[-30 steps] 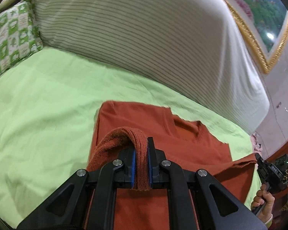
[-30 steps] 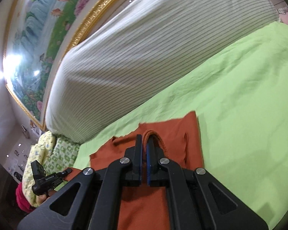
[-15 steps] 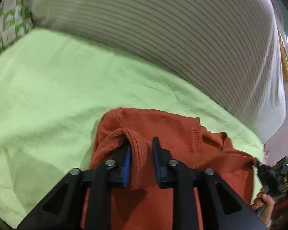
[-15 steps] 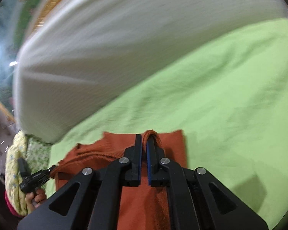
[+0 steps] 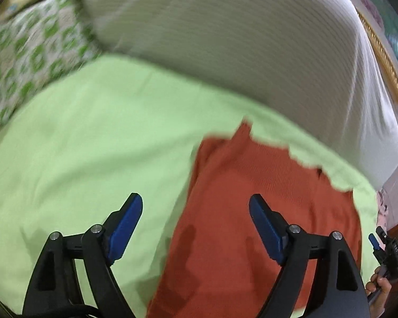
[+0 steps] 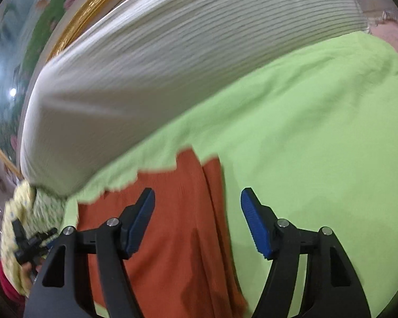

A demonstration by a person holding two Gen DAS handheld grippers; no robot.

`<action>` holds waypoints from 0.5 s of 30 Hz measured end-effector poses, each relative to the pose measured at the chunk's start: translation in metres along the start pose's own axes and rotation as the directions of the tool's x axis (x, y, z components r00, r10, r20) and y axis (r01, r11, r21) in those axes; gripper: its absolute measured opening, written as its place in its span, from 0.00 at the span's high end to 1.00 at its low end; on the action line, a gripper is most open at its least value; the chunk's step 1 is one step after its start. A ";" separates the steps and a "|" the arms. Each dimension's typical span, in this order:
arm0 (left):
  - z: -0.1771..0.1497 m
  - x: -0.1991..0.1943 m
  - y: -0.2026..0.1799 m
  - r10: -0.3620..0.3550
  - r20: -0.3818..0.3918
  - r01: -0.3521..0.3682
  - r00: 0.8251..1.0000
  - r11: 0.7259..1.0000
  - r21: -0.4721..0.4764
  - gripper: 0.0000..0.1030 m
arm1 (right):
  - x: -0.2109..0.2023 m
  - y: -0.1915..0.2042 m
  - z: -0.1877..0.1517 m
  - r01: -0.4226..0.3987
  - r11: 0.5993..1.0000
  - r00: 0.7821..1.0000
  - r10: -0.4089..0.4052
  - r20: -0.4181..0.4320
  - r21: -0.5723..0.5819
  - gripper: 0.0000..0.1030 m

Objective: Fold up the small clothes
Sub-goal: 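Move both open tools over the folded sweater to adjust it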

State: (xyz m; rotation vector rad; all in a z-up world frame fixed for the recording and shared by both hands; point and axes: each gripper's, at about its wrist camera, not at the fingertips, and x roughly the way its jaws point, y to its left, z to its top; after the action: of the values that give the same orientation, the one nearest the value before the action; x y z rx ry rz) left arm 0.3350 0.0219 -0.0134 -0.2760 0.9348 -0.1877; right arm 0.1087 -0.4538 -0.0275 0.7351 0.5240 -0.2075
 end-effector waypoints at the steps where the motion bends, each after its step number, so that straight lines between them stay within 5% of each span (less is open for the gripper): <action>1: -0.015 -0.003 0.007 0.009 -0.024 -0.009 1.000 1.000 -0.004 0.19 | -0.008 -0.001 -0.012 -0.004 1.000 1.000 0.004 -0.006 -0.006 0.34; 8: -0.087 -0.009 0.039 0.028 -0.120 -0.040 0.992 0.994 -0.098 0.19 | -0.037 0.006 -0.071 0.042 0.997 0.997 -0.046 -0.062 -0.060 0.34; 15: -0.089 -0.001 0.030 0.056 -0.109 -0.063 0.992 0.996 -0.056 0.19 | -0.015 0.023 -0.091 0.113 0.980 0.983 -0.135 -0.126 -0.167 0.34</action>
State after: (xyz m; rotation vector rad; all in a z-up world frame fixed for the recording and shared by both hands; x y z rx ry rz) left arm 0.2629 0.0371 -0.0718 -0.2944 1.0552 -0.1212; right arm 0.0698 -0.3746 -0.0624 0.5635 0.7103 -0.2293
